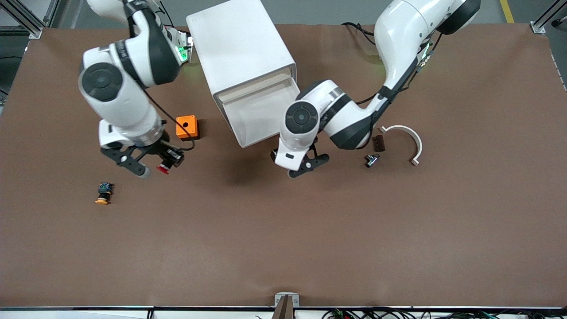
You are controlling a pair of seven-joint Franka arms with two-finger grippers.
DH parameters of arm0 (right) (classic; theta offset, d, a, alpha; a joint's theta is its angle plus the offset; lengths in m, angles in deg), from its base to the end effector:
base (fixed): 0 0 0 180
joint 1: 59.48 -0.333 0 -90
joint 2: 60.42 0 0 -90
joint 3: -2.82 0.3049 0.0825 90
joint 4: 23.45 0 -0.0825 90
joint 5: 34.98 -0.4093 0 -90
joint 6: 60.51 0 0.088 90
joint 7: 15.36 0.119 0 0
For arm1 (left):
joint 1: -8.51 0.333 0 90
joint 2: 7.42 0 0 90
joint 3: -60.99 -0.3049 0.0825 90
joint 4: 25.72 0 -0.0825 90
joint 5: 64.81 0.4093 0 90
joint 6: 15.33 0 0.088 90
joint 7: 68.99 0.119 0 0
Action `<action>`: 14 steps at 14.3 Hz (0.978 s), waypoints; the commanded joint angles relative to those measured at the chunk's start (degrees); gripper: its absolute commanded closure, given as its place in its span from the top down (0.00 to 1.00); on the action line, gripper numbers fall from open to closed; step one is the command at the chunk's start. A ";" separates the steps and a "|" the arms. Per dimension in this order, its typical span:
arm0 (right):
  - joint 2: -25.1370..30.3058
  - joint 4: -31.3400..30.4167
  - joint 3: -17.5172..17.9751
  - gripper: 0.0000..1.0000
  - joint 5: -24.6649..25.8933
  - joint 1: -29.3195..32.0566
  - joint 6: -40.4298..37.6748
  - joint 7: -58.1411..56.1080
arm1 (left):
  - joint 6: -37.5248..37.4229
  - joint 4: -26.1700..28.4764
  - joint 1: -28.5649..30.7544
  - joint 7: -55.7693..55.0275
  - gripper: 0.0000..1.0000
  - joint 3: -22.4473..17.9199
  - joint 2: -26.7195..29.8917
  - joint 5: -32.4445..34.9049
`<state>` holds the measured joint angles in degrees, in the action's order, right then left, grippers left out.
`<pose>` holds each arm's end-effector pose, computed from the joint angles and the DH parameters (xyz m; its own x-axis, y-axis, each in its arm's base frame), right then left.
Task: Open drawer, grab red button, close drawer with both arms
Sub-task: 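Carry the red button beside the yellow button while the left gripper pushes drawer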
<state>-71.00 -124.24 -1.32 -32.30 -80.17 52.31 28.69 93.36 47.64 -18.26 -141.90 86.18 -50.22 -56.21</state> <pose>0.6132 0.1807 0.4289 0.8944 -0.4435 0.0576 -0.4453 -0.8951 0.0233 0.5224 -0.5326 0.3002 0.9045 0.3924 -0.1672 0.3951 -0.9185 -0.0183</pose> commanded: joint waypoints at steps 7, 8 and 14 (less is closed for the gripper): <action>-4.70 -2.57 1.06 0.00 -1.45 12.32 8.73 -29.34 | 0.83 2.92 -6.62 -1.88 1.00 -0.05 0.44 0.89; -5.76 -2.57 1.06 0.00 -1.45 13.29 9.96 -32.41 | 0.83 3.27 -6.98 -2.15 1.00 -0.05 0.44 0.46; -11.56 -4.67 0.98 0.00 -1.28 18.84 18.57 -44.13 | 0.83 4.24 -9.18 -3.64 1.00 0.03 0.17 -6.30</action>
<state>-81.84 -127.55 -1.39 -32.82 -62.68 68.34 -13.22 93.55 51.20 -26.94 -144.81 86.21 -50.34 -59.83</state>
